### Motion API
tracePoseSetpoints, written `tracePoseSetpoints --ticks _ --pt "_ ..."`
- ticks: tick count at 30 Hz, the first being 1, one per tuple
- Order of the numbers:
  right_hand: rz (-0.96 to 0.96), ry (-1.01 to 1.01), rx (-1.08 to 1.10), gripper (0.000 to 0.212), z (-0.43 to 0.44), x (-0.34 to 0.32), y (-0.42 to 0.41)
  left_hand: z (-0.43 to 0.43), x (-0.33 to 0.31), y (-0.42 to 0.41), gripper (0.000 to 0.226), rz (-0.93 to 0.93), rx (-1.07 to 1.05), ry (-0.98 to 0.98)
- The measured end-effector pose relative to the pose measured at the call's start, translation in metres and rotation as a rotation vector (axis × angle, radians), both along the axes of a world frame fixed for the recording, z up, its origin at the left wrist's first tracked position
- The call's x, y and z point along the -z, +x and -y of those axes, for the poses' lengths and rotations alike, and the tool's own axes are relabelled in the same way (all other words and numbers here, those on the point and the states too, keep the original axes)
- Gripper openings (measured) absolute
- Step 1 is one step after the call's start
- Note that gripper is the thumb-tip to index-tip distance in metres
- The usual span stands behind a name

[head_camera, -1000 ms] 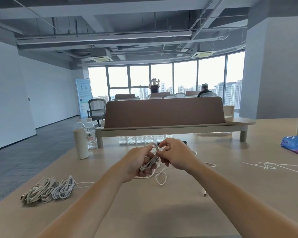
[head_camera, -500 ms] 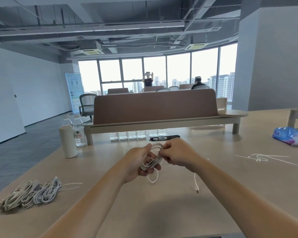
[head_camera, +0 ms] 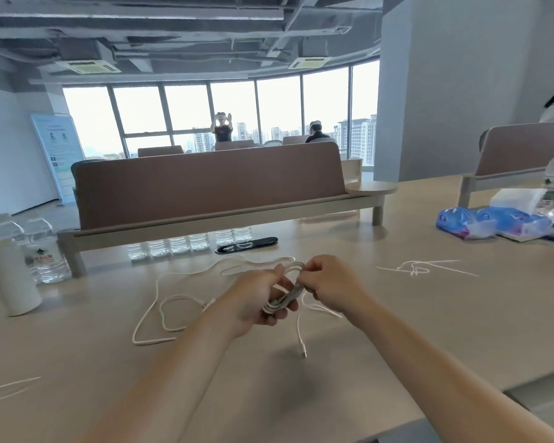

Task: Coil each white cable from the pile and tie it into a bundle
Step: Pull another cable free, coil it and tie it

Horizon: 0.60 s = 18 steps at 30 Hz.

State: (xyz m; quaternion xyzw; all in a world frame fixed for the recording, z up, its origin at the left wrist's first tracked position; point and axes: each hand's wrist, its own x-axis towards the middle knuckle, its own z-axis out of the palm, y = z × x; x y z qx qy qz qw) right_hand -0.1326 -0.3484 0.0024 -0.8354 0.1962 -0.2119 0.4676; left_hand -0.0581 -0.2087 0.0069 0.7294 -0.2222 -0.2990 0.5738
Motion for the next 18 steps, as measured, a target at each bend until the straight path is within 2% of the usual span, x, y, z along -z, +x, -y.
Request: tracePoseSetpoints --ticks 5,11,15,18 --pt "0.026 0.058 0.051 0.015 0.048 0.008 -0.012 0.059 0.004 -0.007 0.041 0.062 0.01 0.006" --pt "0.088 0.232 0.033 0.029 0.108 0.013 -0.034 0.122 0.006 -0.011 0.042 0.05 0.088 0.015" --pt "0.101 0.318 0.21 0.035 0.159 0.025 -0.032 0.158 0.007 -0.007 0.041 0.022 0.119 0.021" --pt "0.045 0.21 0.338 0.027 0.196 0.04 -0.025 0.181 0.009 0.0 0.04 0.01 0.145 0.022"
